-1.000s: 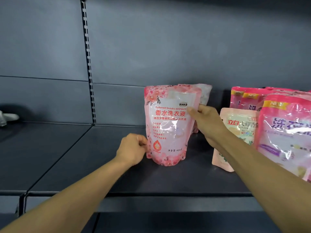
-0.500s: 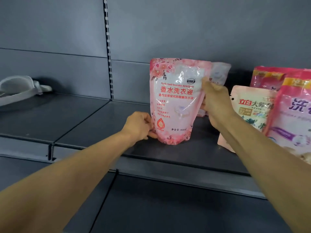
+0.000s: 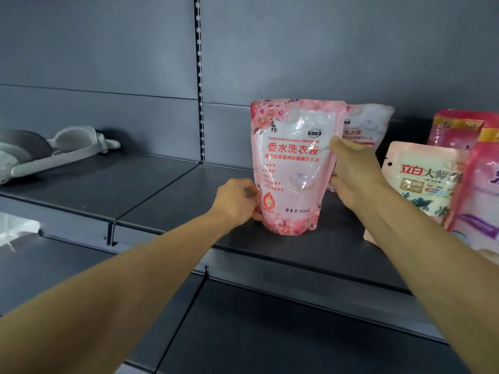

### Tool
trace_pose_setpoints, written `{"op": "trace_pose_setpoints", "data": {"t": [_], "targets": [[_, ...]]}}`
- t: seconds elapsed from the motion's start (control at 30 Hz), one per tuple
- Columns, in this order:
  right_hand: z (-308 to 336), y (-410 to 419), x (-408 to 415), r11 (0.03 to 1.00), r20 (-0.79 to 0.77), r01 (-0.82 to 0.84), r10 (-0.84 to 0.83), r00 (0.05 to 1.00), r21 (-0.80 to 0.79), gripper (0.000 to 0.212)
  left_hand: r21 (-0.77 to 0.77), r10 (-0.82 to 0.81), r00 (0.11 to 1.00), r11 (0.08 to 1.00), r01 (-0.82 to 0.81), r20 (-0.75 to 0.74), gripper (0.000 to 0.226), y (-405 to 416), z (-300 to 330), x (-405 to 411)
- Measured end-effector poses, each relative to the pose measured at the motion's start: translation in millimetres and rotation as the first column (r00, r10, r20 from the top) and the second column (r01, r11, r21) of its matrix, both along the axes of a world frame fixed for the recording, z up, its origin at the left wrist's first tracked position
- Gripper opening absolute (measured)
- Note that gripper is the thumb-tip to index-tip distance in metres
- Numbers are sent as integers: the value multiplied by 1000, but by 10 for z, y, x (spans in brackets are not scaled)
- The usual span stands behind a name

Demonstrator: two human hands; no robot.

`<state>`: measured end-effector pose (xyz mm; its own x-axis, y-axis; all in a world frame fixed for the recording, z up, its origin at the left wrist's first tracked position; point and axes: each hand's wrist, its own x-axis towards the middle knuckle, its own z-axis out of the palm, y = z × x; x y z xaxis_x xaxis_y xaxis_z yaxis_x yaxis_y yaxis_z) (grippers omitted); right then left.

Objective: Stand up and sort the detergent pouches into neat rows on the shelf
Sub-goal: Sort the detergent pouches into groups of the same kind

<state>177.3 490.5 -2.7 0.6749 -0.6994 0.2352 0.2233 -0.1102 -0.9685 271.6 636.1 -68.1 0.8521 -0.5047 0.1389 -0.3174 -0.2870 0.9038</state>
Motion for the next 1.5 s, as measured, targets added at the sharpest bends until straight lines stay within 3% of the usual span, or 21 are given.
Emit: {"op": "trace_pose_setpoints", "data": {"t": [0.2,0.33,0.5,0.93,1.17,1.5], "targets": [[67,-39,87,995,30,-20,17,999,101,24,22,-7,1000,1000,7,-23,19,2,39,136],[158,-7,333,998,-1,-41,42,999,54,23,0,-4,1000,1000,4,-30,18,108,116,395],[348,99,928,1000,-8,-6,6,1000,-4,19,-9,-20,1000,1000,20,-9,19,243,298,981],[249,177,2355,990,-9,133,-133,991,52,22,55,-85,996,995,87,-34,11,146,216,2503],[128,41,2610,982,-53,190,-190,980,9,24,60,-85,996,994,87,-40,19,-68,51,2767],[5,-92,2740,992,-20,125,-126,992,-28,22,42,-28,999,999,26,30,21,-153,-6,2937]]}}
